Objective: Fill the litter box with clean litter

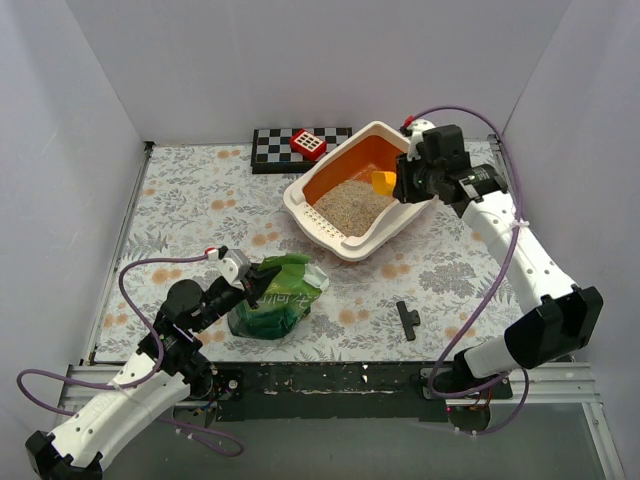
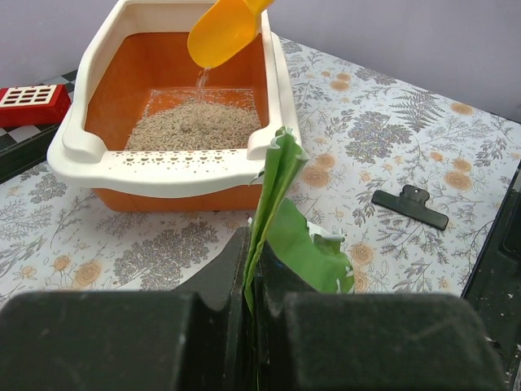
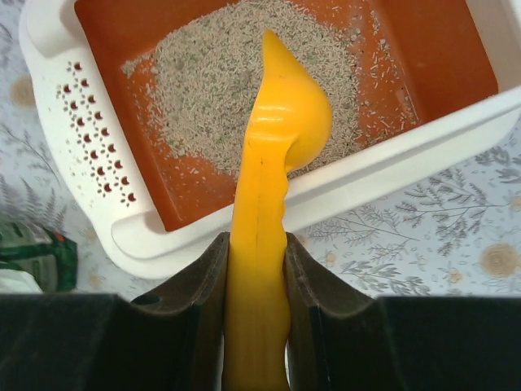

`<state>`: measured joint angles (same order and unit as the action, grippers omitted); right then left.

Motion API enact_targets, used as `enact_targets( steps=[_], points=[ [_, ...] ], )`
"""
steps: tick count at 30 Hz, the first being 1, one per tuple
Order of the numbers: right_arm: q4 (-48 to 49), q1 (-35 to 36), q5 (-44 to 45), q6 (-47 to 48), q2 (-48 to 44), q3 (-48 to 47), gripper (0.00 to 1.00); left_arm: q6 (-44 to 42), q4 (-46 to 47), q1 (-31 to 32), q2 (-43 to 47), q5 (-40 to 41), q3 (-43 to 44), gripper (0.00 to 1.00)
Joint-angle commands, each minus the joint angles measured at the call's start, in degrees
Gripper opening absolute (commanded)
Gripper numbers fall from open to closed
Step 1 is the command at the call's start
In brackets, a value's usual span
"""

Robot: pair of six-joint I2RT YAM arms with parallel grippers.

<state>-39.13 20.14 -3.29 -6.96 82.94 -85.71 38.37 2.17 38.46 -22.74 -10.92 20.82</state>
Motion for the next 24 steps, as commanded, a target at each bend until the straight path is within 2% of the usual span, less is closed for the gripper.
enact_targets(
  steps=[1,4,6,10,14,18,24],
  points=[
    [-1.47,8.49,16.97,11.96,-1.2,-5.16,0.01,-0.49,-0.42,0.04,-0.72,1.25,1.15,0.0],
    [-3.31,13.07,22.61,13.46,-2.16,-7.62,0.01,-0.49,-0.59,0.13,-0.9,1.42,1.15,0.0],
    [-4.02,15.18,21.32,12.68,-4.26,-8.85,0.01,-0.4,-0.68,0.04,-0.9,1.25,1.15,0.0],
    [-4.98,15.98,10.43,8.38,-10.85,-8.42,0.01,-0.49,-0.5,-0.05,-0.99,0.99,0.98,0.0],
    [-11.39,15.98,-0.03,5.56,-13.14,-7.81,0.01,-0.58,-0.51,0.04,-1.6,0.11,1.07,0.0],
    [-13.51,15.98,-10.74,4.94,-17.36,-2.1,0.01,-0.66,-0.33,0.04,-1.43,-0.07,1.07,0.0],
    [-17.64,15.98,-20.43,4.06,-18.43,2.74,0.01,-0.4,0.81,0.04,0.15,-2.87,0.1,0.0]
  ],
)
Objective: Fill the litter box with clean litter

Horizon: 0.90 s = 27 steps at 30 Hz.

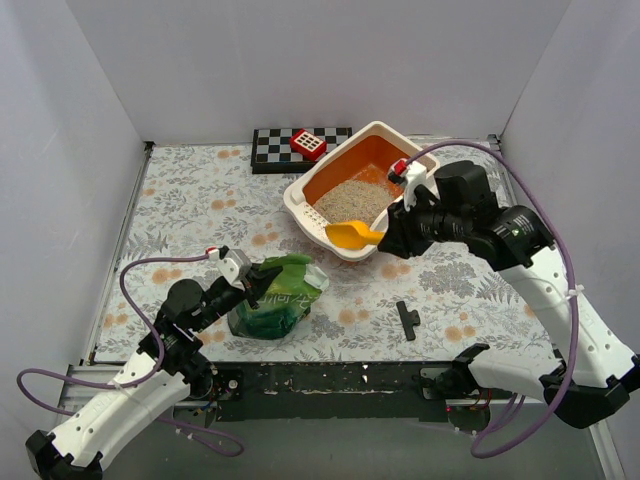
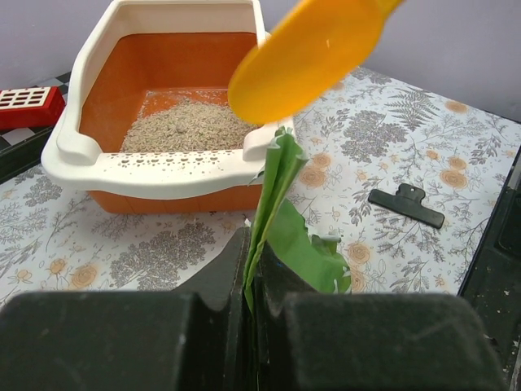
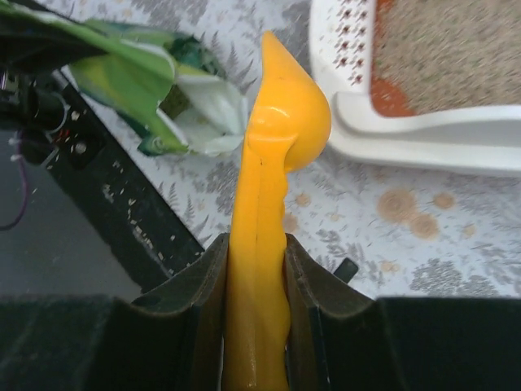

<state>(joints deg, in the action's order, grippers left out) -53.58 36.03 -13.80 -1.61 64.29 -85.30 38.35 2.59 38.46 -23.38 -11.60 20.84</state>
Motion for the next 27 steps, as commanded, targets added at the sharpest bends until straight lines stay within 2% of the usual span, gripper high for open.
enact_targets(
  steps=[1,9,22,27],
  points=[
    [-3.8,0.09,-10.45,-1.29,0.22,2.94,0.01,-0.38,0.49,0.13,0.79,-3.33,0.08,0.0],
    [-2.67,0.09,-17.04,-1.11,2.94,7.51,0.01,0.06,1.01,-0.05,-0.97,-10.64,-0.01,0.0],
    [5.68,0.18,-30.84,-5.25,12.43,8.83,0.01,0.24,1.1,0.04,-0.88,-13.01,0.08,0.0],
    [6.82,1.41,-29.97,-8.23,18.93,8.57,0.01,0.24,1.1,0.04,-0.71,-13.01,0.17,0.0]
  ],
)
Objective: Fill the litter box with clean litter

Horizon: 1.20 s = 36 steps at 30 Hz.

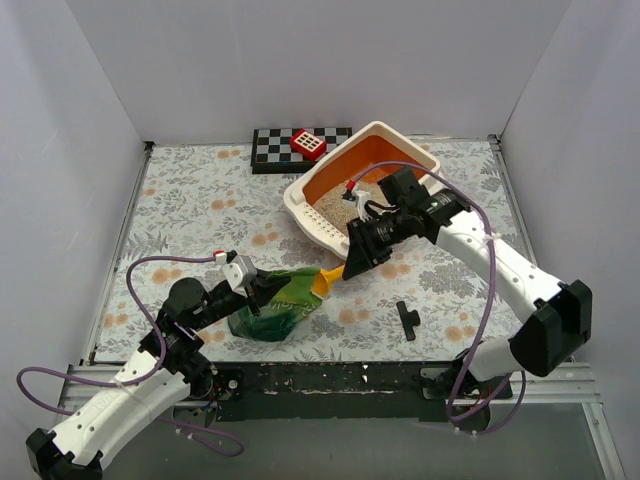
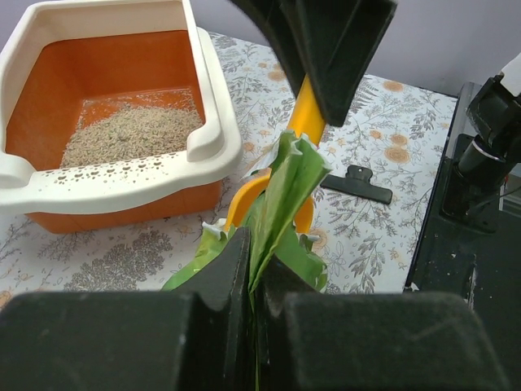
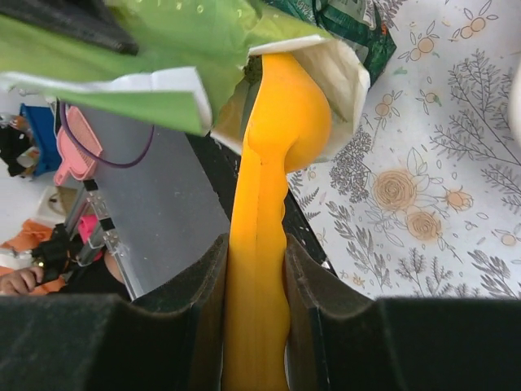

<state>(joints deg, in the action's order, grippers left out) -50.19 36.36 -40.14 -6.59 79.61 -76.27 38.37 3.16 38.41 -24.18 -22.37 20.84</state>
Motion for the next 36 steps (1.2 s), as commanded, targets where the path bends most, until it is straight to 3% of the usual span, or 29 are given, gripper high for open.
enact_targets(
  steps=[1,10,16,20,27,36],
  points=[
    [3.61,1.43,-3.54,-3.6,4.84,-0.63,0.01,0.21,0.53,0.17,0.19,-2.15,0.17,0.0],
    [6.42,6.88,2.26,-7.64,19.51,-3.88,0.01,0.13,0.53,0.17,0.37,-1.8,0.25,0.0],
    [17.57,11.54,-5.63,-12.82,29.8,-3.63,0.01,0.13,0.36,0.08,0.54,-1.8,0.25,0.0],
    [29.07,12.24,-11.53,-17.04,33.06,-0.47,0.01,0.21,0.27,0.08,0.72,-1.8,0.25,0.0],
    [53.76,12.33,-18.48,-27.59,29.99,9.37,0.01,0.04,0.09,0.08,0.19,-1.98,0.17,0.0],
    [88.03,12.16,-23.58,-48.58,25.07,23.52,0.01,-0.05,-0.08,0.08,-0.16,-1.89,-0.01,0.0]
  ],
)
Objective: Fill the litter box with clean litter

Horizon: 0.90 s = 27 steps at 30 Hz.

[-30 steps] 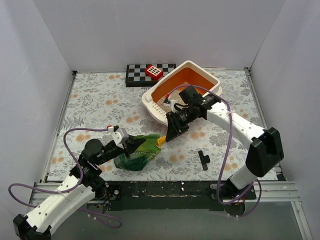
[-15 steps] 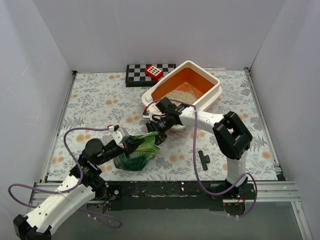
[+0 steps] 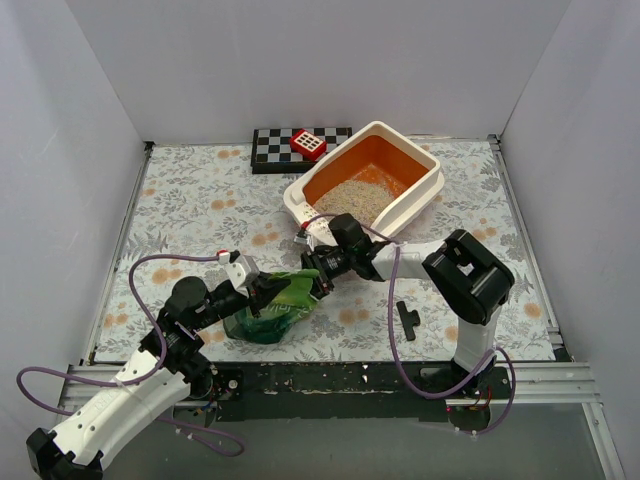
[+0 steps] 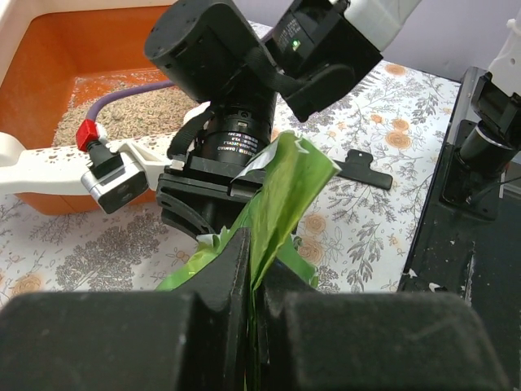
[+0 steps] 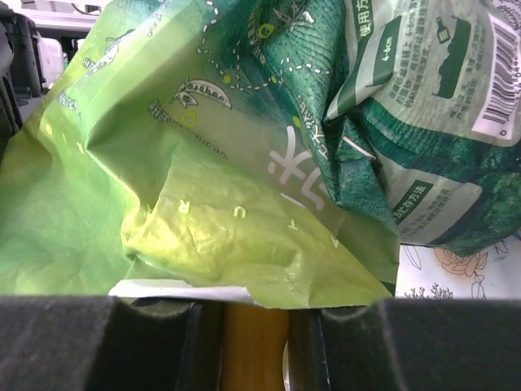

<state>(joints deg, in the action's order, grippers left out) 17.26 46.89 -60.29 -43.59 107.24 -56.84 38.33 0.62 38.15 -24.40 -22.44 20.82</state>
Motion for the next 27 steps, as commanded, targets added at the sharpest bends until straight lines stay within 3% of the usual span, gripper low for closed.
enact_targets(
  steps=[1,12,27],
  points=[
    [24.02,1.45,-3.78,-14.12,-2.91,5.06,0.01,-0.09,2.45,0.43,-0.03,-1.82,-0.08,0.0],
    [48.91,-2.42,-5.36,-30.05,-7.66,15.7,0.01,-0.36,2.37,0.34,-1.61,-2.26,-0.16,0.0],
    [60.6,-12.79,-7.82,-36.64,-14.78,29.23,0.01,-0.8,2.28,0.35,-3.02,-2.52,-0.08,0.0]
  ],
)
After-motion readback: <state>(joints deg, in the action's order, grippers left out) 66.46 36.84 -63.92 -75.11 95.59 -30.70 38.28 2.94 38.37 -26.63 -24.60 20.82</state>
